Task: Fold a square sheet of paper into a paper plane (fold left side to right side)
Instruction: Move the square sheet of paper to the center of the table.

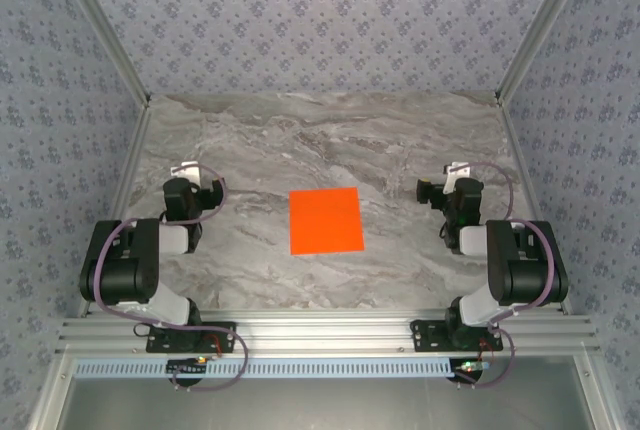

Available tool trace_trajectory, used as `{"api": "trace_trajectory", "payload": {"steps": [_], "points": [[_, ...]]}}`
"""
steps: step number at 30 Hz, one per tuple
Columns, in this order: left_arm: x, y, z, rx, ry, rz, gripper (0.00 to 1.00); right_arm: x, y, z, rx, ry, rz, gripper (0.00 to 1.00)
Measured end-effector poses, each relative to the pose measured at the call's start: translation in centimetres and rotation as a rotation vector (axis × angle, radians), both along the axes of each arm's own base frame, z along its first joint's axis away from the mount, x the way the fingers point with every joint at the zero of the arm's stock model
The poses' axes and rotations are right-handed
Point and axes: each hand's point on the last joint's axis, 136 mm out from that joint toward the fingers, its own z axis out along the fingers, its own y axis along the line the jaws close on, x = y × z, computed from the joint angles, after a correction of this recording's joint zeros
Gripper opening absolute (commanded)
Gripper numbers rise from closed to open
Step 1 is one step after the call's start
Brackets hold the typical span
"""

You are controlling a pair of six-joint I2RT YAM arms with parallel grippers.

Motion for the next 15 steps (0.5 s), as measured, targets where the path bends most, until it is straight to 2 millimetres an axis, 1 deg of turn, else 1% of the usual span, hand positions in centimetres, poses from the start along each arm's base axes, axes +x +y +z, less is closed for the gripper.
{"api": "trace_trajectory", "payload": {"steps": [3,4,5,6,7,9,11,12,13,14,15], "points": [[-0.3,0.1,0.4,0.005,0.004,0.008,0.98,0.0,0.0,-0.1,0.0,0.013,-0.002,1.0],[-0.6,0.2,1.0,0.011,0.003,0.017,0.98,0.0,-0.1,0.0,0.0,0.027,-0.004,1.0],[-0.8,0.1,2.0,0.018,-0.008,0.022,0.98,0.0,-0.2,0.4,0.001,0.042,-0.01,1.0],[-1.1,-0.2,3.1,0.014,-0.016,0.027,0.98,0.2,-0.3,1.2,0.004,0.044,-0.019,1.0],[-1.2,-0.7,4.7,-0.004,-0.026,0.03,0.98,0.3,-0.4,2.4,0.011,0.039,-0.028,1.0],[-0.9,-1.9,8.1,-0.066,-0.053,0.025,0.98,0.4,-0.3,5.6,0.036,0.007,-0.037,1.0],[-0.6,-4.1,12.1,-0.146,-0.097,0.003,0.98,-0.1,0.1,9.5,0.073,-0.048,-0.037,1.0],[-0.8,-5.8,13.5,-0.178,-0.111,-0.027,0.98,-0.6,0.5,10.9,0.089,-0.068,-0.033,1.0],[-1.2,-8.1,14.4,-0.206,-0.111,-0.073,0.98,-1.3,1.1,12.3,0.109,-0.085,-0.022,1.0],[-2.0,-10.8,14.8,-0.228,-0.094,-0.134,0.98,-2.2,1.9,13.4,0.129,-0.096,-0.006,1.0],[-2.8,-13.5,14.6,-0.245,-0.064,-0.197,0.98,-3.0,2.6,14.1,0.148,-0.097,0.011,1.0]]}}
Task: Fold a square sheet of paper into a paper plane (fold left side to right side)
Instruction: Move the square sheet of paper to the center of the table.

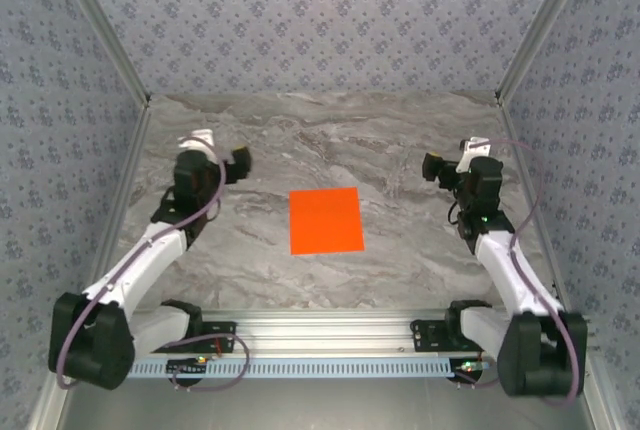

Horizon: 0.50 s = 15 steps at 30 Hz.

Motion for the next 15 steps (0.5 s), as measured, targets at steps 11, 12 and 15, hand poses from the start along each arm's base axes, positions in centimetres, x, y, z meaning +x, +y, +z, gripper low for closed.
{"api": "trace_trajectory", "payload": {"steps": [11,12,15], "points": [[-9.5,-16.9,-13.5,0.251,0.514,-0.432,0.98,-8.0,5.4,-3.8,0.083,0.25,0.141,1.0],[-9.5,-17.4,-14.1,0.27,0.536,-0.436,0.98,-8.4,5.5,-4.4,0.081,0.273,0.145,1.0],[-8.8,-18.5,-15.6,0.304,0.586,-0.429,0.98,-9.4,5.8,-6.0,0.073,0.333,0.145,1.0]]}}
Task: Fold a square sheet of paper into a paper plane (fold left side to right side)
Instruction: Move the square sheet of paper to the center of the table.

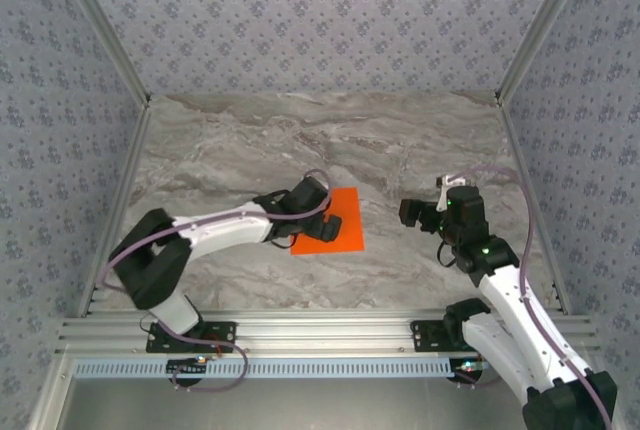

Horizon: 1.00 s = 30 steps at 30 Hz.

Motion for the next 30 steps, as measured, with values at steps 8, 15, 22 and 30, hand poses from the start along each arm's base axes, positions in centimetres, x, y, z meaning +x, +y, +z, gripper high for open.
{"api": "trace_trajectory", "payload": {"steps": [8,15,22,30], "points": [[1.0,-1.2,-2.8,0.093,0.081,0.011,0.98,-0.4,0.1,-0.5,-0.009,0.021,-0.014,1.0],[1.7,-2.1,-4.6,0.159,0.14,0.008,0.98,-0.4,0.1,-0.7,-0.017,0.028,-0.015,1.0],[2.6,-1.9,-4.5,0.154,0.181,0.016,0.98,-0.3,0.1,-0.9,-0.019,0.034,-0.013,1.0],[5.2,-0.7,-4.4,0.177,0.177,0.011,0.98,-0.2,0.4,-1.3,-0.019,0.049,-0.004,1.0]]}}
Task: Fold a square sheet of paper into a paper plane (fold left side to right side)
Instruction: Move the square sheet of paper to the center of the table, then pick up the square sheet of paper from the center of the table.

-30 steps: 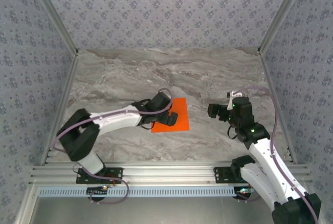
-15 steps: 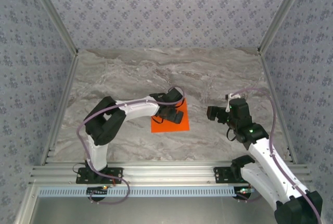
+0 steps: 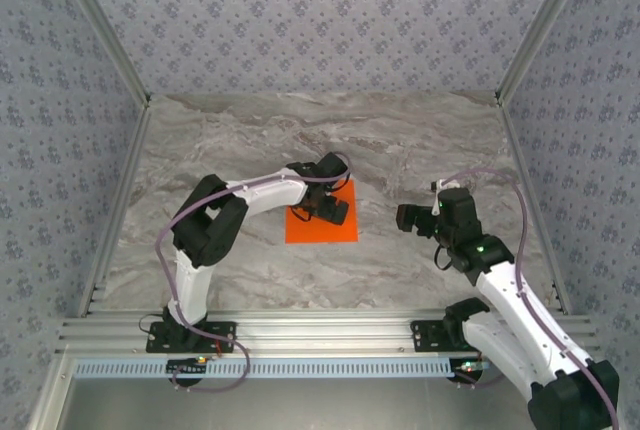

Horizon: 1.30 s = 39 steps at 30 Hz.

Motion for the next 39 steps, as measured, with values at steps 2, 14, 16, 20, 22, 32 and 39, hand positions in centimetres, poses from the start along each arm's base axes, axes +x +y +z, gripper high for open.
{"api": "trace_trajectory", "payload": {"steps": [2,14,16,20,22,32,39], "points": [[0.3,0.3,0.0,0.007,-0.001,-0.008,0.98,0.2,0.4,-0.2,0.017,0.01,0.008,1.0],[-2.5,2.8,8.4,-0.3,-0.067,0.037,0.98,6.9,8.9,-4.9,0.007,0.252,0.16,1.0],[-3.2,3.7,8.3,-0.38,-0.039,0.086,0.98,9.1,10.7,-5.3,0.004,0.257,0.177,1.0],[-5.1,4.8,4.8,-0.456,0.085,0.169,0.97,12.9,13.7,-7.0,-0.011,0.282,0.196,1.0],[-5.7,5.0,3.8,-0.475,0.134,0.196,0.97,14.3,15.0,-7.9,-0.022,0.291,0.202,1.0],[-5.2,4.2,2.7,-0.528,0.181,0.239,0.97,14.4,18.5,-11.0,-0.059,0.368,0.236,1.0],[-5.1,4.2,1.7,-0.536,0.19,0.258,0.86,13.9,19.0,-11.2,-0.063,0.358,0.244,0.97]]}}
